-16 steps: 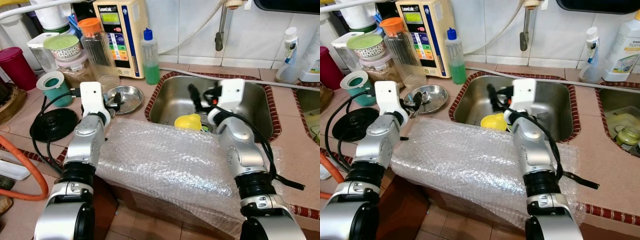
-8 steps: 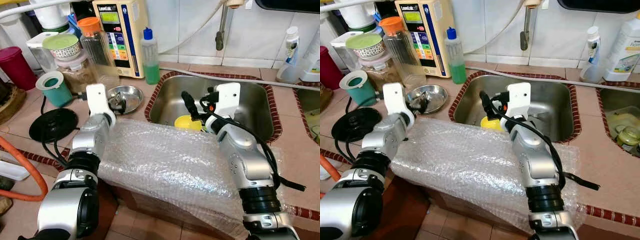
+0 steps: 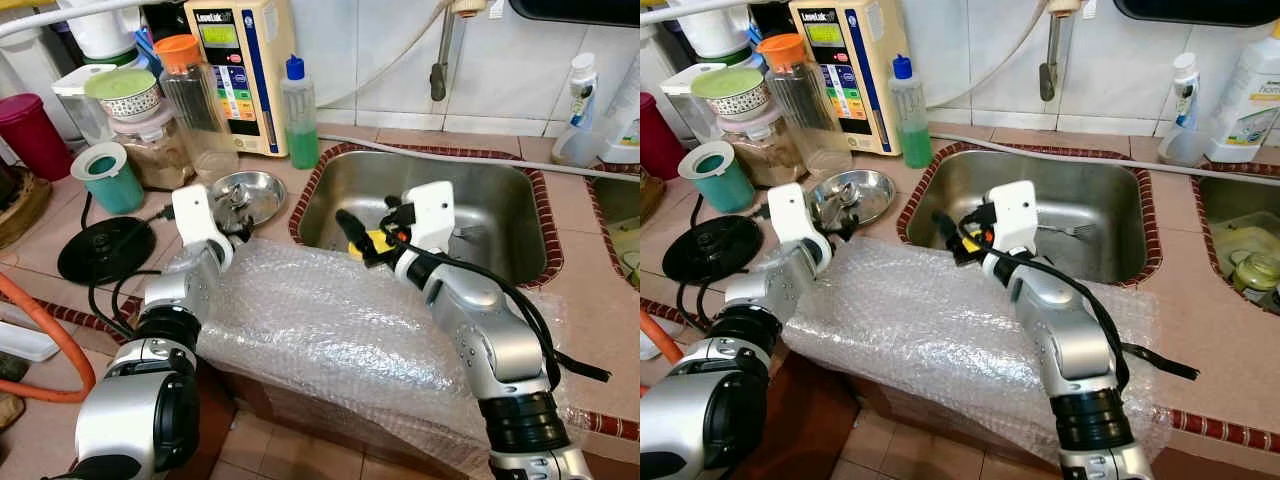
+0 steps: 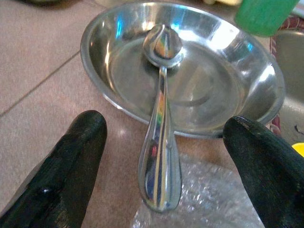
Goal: Kitchen organization
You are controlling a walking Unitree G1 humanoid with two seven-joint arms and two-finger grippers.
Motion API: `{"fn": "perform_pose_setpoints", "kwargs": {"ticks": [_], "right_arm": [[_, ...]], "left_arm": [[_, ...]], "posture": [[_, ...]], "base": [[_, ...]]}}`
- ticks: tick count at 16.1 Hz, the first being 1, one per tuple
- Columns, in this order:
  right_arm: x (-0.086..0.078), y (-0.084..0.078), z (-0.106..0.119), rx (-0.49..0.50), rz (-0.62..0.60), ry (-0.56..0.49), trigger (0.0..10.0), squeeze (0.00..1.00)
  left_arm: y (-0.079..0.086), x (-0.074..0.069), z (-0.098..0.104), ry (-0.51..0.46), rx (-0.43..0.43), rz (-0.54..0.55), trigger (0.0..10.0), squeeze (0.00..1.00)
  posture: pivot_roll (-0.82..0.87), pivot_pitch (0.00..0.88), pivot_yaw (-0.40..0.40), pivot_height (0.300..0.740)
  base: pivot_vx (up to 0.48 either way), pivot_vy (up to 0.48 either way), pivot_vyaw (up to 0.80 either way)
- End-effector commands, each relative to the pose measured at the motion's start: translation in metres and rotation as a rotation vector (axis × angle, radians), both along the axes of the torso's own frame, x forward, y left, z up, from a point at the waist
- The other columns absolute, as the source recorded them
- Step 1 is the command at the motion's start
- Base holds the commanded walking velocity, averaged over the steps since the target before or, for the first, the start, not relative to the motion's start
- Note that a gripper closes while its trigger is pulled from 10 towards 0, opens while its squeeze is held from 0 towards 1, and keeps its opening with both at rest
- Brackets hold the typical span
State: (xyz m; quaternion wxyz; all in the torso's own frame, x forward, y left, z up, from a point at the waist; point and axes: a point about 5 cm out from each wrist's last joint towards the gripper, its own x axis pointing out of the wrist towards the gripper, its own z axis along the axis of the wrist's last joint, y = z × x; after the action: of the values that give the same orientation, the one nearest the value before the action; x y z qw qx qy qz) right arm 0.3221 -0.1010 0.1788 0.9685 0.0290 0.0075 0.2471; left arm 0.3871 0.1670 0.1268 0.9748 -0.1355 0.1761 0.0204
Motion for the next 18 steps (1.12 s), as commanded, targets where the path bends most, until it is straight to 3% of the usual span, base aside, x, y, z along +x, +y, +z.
{"fn": "perform_pose_setpoints", "kwargs": {"ticks": [1, 2, 4, 5, 6, 8, 9, 10, 14, 15, 16, 18], "right_arm": [[-0.003, 0.001, 0.005, -0.006, 0.005, -0.013, 10.0, 0.00], [-0.004, 0.000, 0.006, -0.008, -0.002, -0.011, 10.0, 0.00], [-0.005, -0.002, 0.006, -0.012, -0.009, -0.009, 10.0, 0.00], [-0.006, -0.002, 0.006, -0.013, -0.012, -0.008, 10.0, 0.00], [-0.006, -0.002, 0.006, -0.014, -0.012, -0.007, 10.0, 0.00], [-0.006, -0.004, 0.004, -0.018, -0.019, -0.003, 10.0, 0.00], [-0.005, -0.003, 0.006, -0.016, -0.020, -0.007, 10.0, 0.00], [-0.004, -0.002, 0.011, -0.007, -0.017, -0.014, 10.0, 0.00], [-0.006, -0.004, 0.009, -0.007, -0.023, -0.001, 10.0, 0.00], [-0.006, -0.005, 0.007, -0.002, -0.028, 0.003, 10.0, 0.00], [-0.006, -0.005, 0.007, 0.004, -0.033, 0.008, 10.0, 0.00], [-0.007, -0.003, 0.007, 0.007, -0.029, 0.011, 10.0, 0.00]], "left_arm": [[0.001, 0.004, 0.008, -0.018, -0.015, 0.006, 10.0, 0.00], [0.002, 0.004, 0.007, -0.011, -0.028, 0.009, 9.6, 0.00], [0.001, 0.005, 0.009, -0.015, -0.034, 0.009, 6.5, 0.00], [0.002, 0.006, 0.010, -0.017, -0.034, 0.007, 6.7, 0.00], [0.002, 0.006, 0.010, -0.020, -0.036, 0.007, 4.9, 0.00], [0.000, 0.006, 0.006, -0.001, -0.066, 0.011, 3.6, 0.00], [0.000, 0.006, 0.007, -0.001, -0.071, 0.007, 4.5, 0.00], [0.002, 0.007, 0.009, -0.006, -0.058, 0.007, 10.0, 0.00], [0.013, 0.004, 0.005, 0.014, -0.059, 0.043, 10.0, 0.00], [0.016, 0.003, 0.003, 0.011, -0.064, 0.047, 3.7, 0.00], [0.018, 0.003, 0.003, 0.012, -0.064, 0.054, 0.0, 0.00], [0.019, 0.003, 0.001, 0.041, -0.106, 0.076, 0.0, 0.00]], "posture": [[-0.02, 0.000, 0.151, 0.740], [-0.02, 0.000, 0.155, 0.740], [-0.03, 0.000, 0.161, 0.740], [-0.03, 0.000, 0.165, 0.740], [-0.03, 0.000, 0.166, 0.740], [-0.02, 0.000, 0.162, 0.740], [-0.02, 0.000, 0.159, 0.740], [-0.02, 0.000, 0.162, 0.740], [-0.01, 0.000, 0.168, 0.740], [0.00, 0.000, 0.169, 0.740], [0.00, 0.000, 0.169, 0.740], [0.00, 0.000, 0.168, 0.740]], "base": [[0.000, 0.000, 0.00], [0.000, 0.000, 0.00], [0.000, 0.000, 0.00], [0.000, 0.000, 0.00], [0.000, 0.000, 0.00], [0.000, 0.000, 0.00], [0.000, 0.000, 0.00], [0.000, 0.000, 0.00], [0.000, 0.000, 0.00], [0.000, 0.000, 0.00], [0.000, 0.000, 0.00], [0.000, 0.000, 0.00]]}}
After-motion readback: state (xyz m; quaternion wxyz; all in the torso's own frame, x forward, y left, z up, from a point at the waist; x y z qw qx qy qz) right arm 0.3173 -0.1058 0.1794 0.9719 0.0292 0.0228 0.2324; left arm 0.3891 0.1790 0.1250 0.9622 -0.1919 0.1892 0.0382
